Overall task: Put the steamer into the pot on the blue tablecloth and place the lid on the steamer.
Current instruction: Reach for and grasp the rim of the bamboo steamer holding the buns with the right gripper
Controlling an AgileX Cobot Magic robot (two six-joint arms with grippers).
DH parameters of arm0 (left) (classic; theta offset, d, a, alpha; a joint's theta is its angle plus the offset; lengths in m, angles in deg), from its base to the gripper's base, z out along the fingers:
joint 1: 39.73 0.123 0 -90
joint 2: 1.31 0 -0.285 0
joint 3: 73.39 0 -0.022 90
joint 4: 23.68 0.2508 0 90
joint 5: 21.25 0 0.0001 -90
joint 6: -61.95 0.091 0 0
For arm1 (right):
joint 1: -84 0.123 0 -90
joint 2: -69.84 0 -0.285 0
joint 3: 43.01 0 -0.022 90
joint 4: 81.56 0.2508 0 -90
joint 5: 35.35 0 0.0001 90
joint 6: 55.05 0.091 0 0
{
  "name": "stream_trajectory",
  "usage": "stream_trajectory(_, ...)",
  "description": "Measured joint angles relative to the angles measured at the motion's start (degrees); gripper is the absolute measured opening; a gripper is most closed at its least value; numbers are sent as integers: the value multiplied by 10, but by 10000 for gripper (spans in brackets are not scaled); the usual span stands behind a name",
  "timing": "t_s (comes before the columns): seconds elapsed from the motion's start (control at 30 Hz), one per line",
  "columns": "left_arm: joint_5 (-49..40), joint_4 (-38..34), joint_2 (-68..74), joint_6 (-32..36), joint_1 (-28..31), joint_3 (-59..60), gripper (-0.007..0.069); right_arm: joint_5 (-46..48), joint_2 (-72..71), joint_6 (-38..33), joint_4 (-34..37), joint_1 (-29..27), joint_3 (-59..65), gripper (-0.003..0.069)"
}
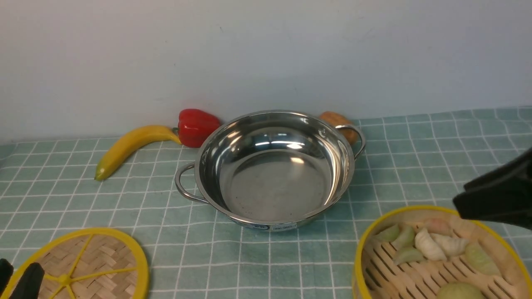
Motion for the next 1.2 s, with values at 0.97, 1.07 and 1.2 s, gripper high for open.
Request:
stream_trajectory(0.97,0,0,0,0,0,0,243,-106,250,339,-258,274,-18,318)
stream_trajectory(1.07,0,0,0,0,0,0,243,-116,250,357,-262,295,-15,336)
stream_trajectory(1.2,0,0,0,0,0,0,243,-127,256,376,-276,312,-14,341)
